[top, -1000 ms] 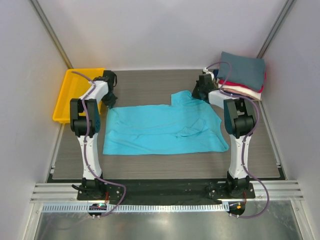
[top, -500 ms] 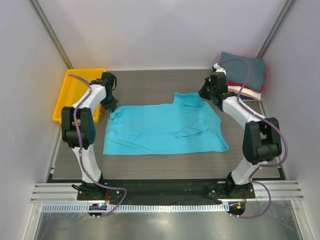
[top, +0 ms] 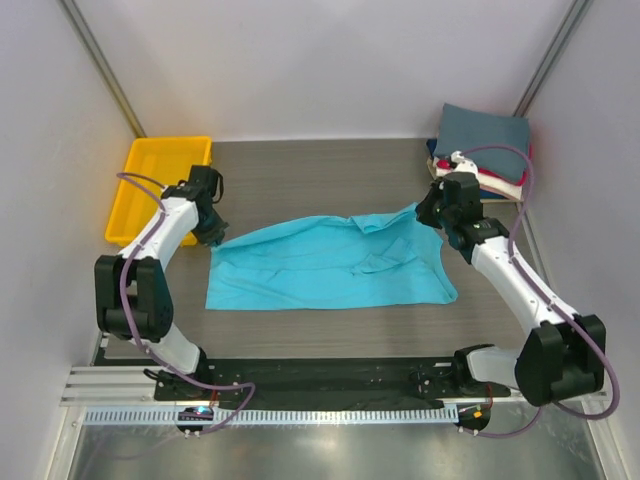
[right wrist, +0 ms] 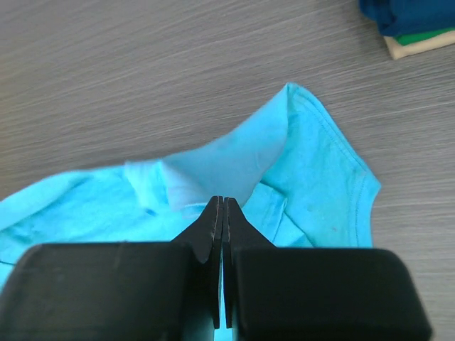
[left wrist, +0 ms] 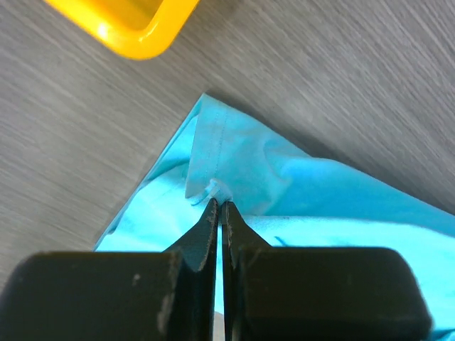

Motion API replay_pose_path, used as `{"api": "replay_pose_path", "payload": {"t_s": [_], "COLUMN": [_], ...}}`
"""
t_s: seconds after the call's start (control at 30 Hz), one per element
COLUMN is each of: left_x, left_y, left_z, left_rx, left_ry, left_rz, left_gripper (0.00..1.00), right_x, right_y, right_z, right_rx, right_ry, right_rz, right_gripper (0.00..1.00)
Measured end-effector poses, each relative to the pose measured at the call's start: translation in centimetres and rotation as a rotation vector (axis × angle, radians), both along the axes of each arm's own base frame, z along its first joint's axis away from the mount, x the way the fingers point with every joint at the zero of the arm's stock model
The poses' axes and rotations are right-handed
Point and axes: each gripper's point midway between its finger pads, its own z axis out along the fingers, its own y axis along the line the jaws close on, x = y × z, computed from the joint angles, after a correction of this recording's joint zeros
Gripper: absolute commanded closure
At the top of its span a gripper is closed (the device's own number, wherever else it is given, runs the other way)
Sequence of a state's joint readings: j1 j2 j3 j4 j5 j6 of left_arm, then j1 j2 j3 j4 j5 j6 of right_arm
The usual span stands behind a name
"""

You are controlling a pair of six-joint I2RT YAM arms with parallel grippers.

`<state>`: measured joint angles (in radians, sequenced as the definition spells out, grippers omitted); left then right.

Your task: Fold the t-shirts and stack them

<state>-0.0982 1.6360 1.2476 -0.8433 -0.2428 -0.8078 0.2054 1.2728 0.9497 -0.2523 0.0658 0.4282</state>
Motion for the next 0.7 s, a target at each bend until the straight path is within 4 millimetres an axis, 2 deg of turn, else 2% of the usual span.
{"api": "replay_pose_path", "payload": {"t_s": [0.13,0.3,0.37,0.4,0.43,0.5,0.53,0.57,0.7], "left_x": [-1.0,-2.2,-2.9,-3.2,-3.6,-4.3,-4.7,-5.0,-5.4], "left_y": [0.1,0.2,0.3,0.4,0.5,0.6,0.7,0.8,1.0], "left_z": [0.6,0.7,0.5,0.3,0.2,0.0,0.0,0.2,1.6], "left_rx": [-0.001,0.006,0.010,0.012,0.013,0.019,0.021,0.022,0.024], "left_ry": [-0.019,-0.027,-0.021,-0.021,-0.017,-0.015,-0.018,-0.024,-0.082], "left_rz": [-0.002,-0.003,-0.005,-0.007,-0.009,-0.014,-0.013,-0.010,-0.002], "left_gripper": [1.00,1.00,0.91,0.84,0.60,0.43,0.35,0.34,0.37], "right_x": [-1.8,-4.9,-6.3,-7.1,-8.0,-9.5,-10.1,-10.7,-11.7], "right_y": [-0.7,-1.8,-2.3,-2.6,-3.0,-3.7,-4.0,-4.3,-4.3], "right_z": [2.0,2.4,2.1,1.8,1.5,0.7,0.4,0.0,-1.2], "right_rx": [0.000,-0.005,0.000,0.004,0.012,0.027,0.035,0.035,0.067], "right_ry": [-0.052,-0.067,-0.065,-0.062,-0.058,-0.047,-0.042,-0.036,0.003], "right_rz": [-0.018,-0.043,-0.064,-0.079,-0.100,-0.142,-0.164,-0.179,-0.205], "right_gripper": [0.99,0.99,0.98,0.73,0.56,0.30,0.27,0.26,0.27]}}
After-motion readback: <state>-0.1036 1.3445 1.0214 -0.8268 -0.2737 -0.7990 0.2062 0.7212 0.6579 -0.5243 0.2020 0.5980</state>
